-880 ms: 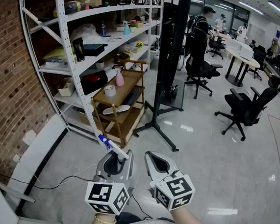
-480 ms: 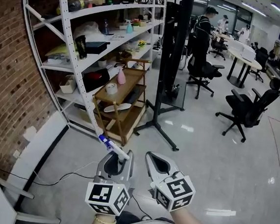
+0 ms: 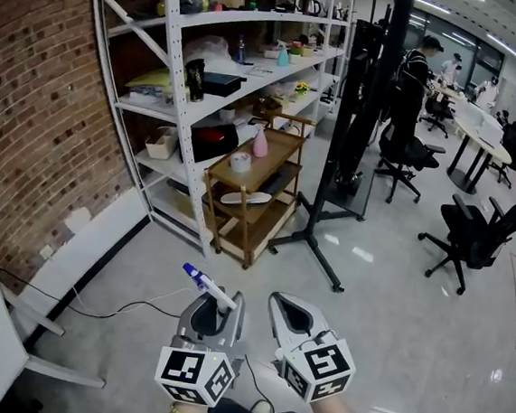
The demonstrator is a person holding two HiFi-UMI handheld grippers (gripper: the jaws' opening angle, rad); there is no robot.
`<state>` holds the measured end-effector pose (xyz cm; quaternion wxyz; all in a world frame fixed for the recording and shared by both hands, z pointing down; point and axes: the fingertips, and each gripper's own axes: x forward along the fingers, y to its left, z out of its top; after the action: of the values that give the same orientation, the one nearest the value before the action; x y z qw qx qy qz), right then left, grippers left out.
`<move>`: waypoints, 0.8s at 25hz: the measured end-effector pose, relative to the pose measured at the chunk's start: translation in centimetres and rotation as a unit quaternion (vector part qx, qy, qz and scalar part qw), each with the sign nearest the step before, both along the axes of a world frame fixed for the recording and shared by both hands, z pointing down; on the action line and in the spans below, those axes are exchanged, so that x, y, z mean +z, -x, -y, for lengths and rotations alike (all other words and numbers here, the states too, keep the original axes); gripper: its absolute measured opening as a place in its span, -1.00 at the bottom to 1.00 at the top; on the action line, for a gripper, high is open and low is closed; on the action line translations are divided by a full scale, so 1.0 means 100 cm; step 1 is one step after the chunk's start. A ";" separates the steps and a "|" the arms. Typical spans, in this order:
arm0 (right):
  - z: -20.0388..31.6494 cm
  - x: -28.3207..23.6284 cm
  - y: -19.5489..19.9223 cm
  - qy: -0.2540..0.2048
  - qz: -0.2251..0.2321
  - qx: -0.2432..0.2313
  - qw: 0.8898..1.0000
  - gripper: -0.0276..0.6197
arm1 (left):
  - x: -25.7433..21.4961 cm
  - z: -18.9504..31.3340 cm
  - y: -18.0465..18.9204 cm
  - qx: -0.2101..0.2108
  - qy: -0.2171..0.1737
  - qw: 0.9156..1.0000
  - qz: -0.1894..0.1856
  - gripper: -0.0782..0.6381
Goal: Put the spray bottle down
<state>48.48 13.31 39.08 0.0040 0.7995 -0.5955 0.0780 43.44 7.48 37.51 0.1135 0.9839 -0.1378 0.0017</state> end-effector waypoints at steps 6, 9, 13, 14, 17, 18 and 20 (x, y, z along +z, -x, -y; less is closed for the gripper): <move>0.062 0.008 0.071 -0.001 0.004 -0.099 0.995 -0.93 | 0.002 0.042 0.069 -0.073 -0.008 0.997 0.006 -0.42; 0.092 0.009 0.136 -0.005 0.008 -0.144 0.990 -0.93 | 0.001 0.064 0.135 -0.112 -0.008 0.994 0.006 -0.42; 0.152 0.004 0.235 -0.008 0.012 -0.197 0.980 -0.93 | -0.005 0.119 0.243 -0.172 -0.016 0.985 0.014 -0.42; 0.167 0.002 0.257 -0.012 0.012 -0.214 0.977 -0.93 | -0.006 0.132 0.270 -0.192 -0.021 0.981 0.018 -0.42; 0.210 -0.003 0.325 -0.021 0.008 -0.272 0.962 -0.93 | -0.008 0.168 0.349 -0.262 -0.029 0.964 0.025 -0.42; 0.222 -0.005 0.349 -0.022 0.006 -0.291 0.956 -0.93 | -0.008 0.179 0.376 -0.284 -0.028 0.958 0.025 -0.42; 0.245 -0.007 0.394 -0.023 0.000 -0.326 0.945 -0.93 | -0.009 0.198 0.427 -0.325 -0.024 0.945 0.021 -0.42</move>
<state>9.06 -11.14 38.41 0.0111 0.5616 -0.8252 0.0587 0.70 -12.35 36.64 0.0818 0.8881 -0.4520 -0.0178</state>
